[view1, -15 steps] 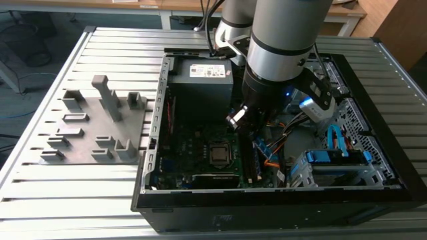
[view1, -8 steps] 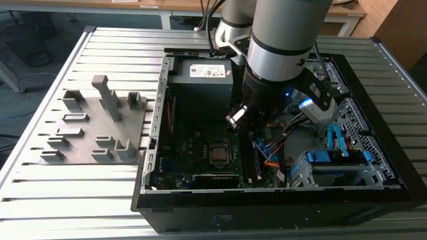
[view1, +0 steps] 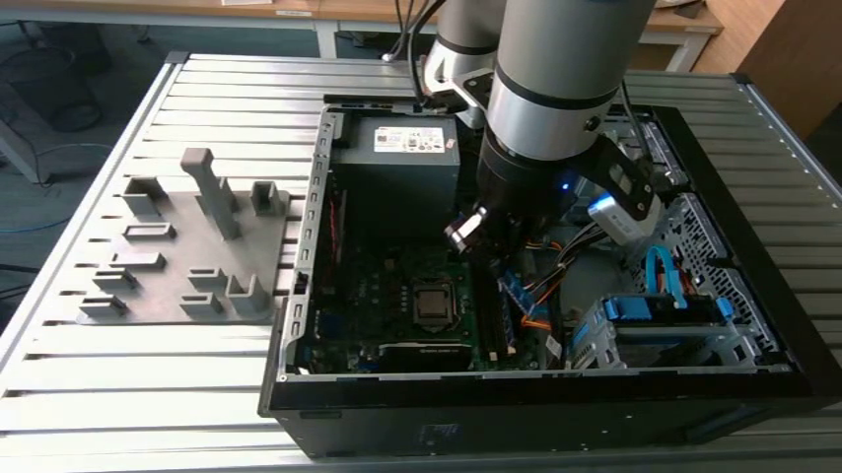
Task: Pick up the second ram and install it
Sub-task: 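Insert the second ram into the second slot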
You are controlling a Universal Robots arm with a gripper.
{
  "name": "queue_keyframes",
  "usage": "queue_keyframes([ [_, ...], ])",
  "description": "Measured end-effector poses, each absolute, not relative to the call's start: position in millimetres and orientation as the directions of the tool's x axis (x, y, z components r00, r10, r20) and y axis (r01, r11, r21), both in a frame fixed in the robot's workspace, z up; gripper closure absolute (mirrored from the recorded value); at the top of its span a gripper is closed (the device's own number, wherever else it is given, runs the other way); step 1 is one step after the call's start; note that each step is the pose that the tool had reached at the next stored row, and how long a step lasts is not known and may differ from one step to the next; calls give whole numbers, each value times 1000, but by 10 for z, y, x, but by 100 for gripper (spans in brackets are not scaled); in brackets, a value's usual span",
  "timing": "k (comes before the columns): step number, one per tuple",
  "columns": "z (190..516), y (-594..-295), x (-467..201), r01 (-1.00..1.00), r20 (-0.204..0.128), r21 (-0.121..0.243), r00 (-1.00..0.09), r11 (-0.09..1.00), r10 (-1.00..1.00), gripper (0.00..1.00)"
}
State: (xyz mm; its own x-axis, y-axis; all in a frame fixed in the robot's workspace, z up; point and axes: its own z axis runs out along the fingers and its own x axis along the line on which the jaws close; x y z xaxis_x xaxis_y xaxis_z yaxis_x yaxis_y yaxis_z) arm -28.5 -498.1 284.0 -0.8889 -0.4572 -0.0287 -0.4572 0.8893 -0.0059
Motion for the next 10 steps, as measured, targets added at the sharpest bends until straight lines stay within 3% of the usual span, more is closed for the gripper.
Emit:
queue_keyframes([
  [10,2840,-4981,-285,-432,-29,-6,-902,902,-432,86],
])
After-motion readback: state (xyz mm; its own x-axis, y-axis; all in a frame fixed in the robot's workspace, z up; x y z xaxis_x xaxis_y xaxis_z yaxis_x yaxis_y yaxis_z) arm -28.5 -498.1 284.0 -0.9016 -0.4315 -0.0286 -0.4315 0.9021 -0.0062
